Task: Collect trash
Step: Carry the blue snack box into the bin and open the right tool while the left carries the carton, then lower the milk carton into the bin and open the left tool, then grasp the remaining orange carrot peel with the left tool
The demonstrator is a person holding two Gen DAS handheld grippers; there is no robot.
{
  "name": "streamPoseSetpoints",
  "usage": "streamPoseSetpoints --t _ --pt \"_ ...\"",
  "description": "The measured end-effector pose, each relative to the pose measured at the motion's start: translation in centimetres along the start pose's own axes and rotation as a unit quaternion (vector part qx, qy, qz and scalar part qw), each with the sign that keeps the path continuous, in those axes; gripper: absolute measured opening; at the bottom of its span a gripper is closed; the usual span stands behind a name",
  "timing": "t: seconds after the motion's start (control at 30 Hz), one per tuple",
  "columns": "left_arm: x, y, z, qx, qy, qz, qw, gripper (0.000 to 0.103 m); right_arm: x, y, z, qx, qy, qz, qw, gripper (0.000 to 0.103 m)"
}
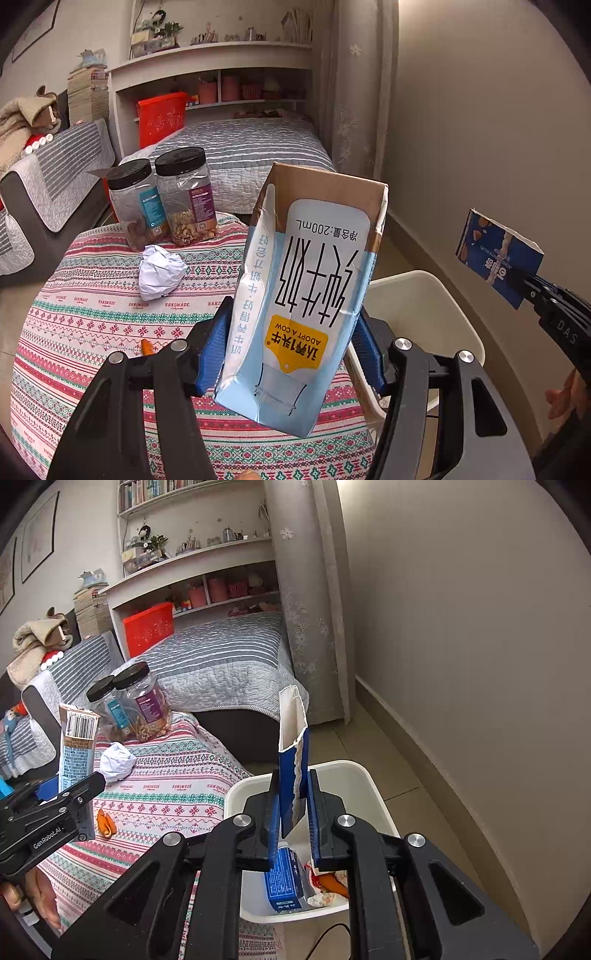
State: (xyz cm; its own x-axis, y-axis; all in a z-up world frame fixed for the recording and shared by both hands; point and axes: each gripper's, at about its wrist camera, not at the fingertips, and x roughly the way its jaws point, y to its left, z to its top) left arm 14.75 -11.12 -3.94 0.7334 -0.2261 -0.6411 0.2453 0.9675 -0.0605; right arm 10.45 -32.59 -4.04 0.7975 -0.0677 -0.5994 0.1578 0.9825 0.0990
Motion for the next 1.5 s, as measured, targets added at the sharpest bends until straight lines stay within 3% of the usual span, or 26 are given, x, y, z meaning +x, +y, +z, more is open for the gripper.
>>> streamPoseSetpoints --t 0.1,0.17,0.27,0.33,0.4,0.47,0.67,0.77,0.83,0.93,1.13,1.27,1.37,1.5 --pt "0.2 -1.8 0.2 0.005 0.000 -0.016 0.9999 0.060 -0.4 -1.2 -0.2 0.008 0.001 0.002 1.000 0.014" --pt "0.5 -2.9 0.3 0.008 0.001 -0.027 0.9996 0.060 -0.5 -1.8 -0.3 0.012 0.005 0.000 1.000 0.022" --pt "1.2 -4.5 0.3 0.012 0.008 -0.040 0.9991 0.060 -1.1 -3.1 -0.5 0.027 -0.002 -0.012 1.000 0.050" --pt "1.5 -5.7 0.1 0.018 0.013 -0.047 0.9986 0.060 -1.6 -4.0 -0.3 0.035 -0.012 -0.024 0.999 0.052" --pt "1.8 -6.8 0.1 0.026 0.017 -0.054 0.9981 0.060 -2.2 -5.0 -0.2 0.048 -0.023 -0.042 0.998 0.060" --pt "2.2 -8.0 0.1 0.030 0.020 -0.063 0.9974 0.060 -2.7 -5.9 -0.2 0.062 -0.037 -0.068 0.995 0.075" --pt "3.3 -11.1 0.7 0.025 0.032 -0.090 0.9951 0.061 -4.2 -8.2 -0.1 0.089 -0.080 -0.142 0.983 0.096" --pt "4.1 -11.9 1.1 0.007 0.044 -0.108 0.9931 0.065 -4.6 -9.1 -0.1 0.099 -0.090 -0.176 0.975 0.096" --pt "4.6 -12.0 1.3 -0.010 0.054 -0.118 0.9915 0.083 -4.6 -9.6 -0.1 0.103 -0.091 -0.191 0.972 0.096" --pt "5.0 -11.6 1.3 -0.016 0.064 -0.112 0.9915 0.085 -4.1 -9.6 0.0 0.104 -0.083 -0.194 0.972 0.096" --pt "5.4 -8.4 0.4 -0.004 0.068 -0.041 0.9969 0.087 -3.1 -7.5 0.2 0.079 -0.070 -0.181 0.978 0.096" --pt "6.3 -3.5 -0.7 -0.022 0.081 0.043 0.9955 0.088 -1.9 -4.7 0.3 0.047 -0.053 -0.156 0.985 0.096" --pt "7.5 1.6 -1.9 -0.063 0.108 0.107 0.9863 0.088 -0.9 -2.0 0.2 0.014 -0.041 -0.139 0.989 0.096" --pt "9.1 8.3 -3.4 -0.126 0.145 0.167 0.9670 0.088 0.3 1.4 -0.1 -0.026 -0.031 -0.118 0.992 0.096"
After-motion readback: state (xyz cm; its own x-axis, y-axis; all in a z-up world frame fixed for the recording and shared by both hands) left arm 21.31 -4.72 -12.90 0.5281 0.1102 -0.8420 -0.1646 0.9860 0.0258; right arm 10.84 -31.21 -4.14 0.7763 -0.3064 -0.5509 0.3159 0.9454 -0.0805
